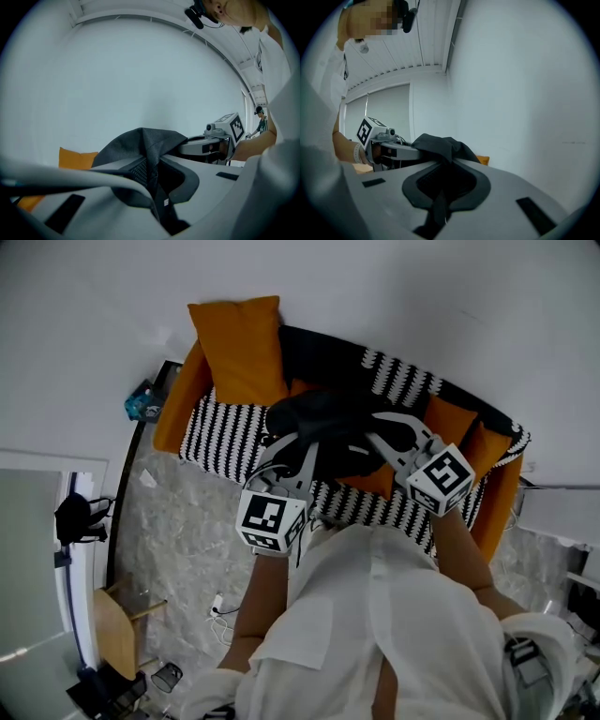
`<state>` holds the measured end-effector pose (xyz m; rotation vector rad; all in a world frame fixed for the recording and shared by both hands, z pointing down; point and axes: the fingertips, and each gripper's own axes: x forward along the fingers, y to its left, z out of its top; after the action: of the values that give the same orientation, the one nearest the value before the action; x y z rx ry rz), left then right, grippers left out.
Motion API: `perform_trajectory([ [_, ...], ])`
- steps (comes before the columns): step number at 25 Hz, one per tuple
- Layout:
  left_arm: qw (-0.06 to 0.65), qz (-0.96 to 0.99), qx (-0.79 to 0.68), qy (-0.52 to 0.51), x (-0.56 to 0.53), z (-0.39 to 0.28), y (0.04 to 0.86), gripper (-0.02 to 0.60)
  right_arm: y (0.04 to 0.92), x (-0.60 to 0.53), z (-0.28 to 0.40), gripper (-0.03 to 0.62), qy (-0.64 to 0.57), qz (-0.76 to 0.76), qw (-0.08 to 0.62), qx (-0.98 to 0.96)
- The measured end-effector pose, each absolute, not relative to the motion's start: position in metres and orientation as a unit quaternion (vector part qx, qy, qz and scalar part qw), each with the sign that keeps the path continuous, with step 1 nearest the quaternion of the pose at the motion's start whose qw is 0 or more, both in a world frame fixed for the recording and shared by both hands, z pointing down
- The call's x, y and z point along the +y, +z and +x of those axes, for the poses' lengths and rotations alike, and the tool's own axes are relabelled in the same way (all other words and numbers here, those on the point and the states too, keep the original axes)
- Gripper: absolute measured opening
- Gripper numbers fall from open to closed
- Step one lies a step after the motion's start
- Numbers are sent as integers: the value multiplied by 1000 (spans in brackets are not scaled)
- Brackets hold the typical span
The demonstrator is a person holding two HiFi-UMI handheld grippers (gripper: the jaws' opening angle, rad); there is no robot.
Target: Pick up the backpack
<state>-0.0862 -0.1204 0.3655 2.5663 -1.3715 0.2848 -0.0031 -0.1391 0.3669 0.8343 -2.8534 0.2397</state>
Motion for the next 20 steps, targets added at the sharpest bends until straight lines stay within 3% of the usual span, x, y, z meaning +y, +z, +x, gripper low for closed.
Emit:
perform_trajectory([
  [20, 113, 878, -457, 83, -112, -77, 359, 43, 360, -132, 5, 29, 74, 274, 72, -956],
])
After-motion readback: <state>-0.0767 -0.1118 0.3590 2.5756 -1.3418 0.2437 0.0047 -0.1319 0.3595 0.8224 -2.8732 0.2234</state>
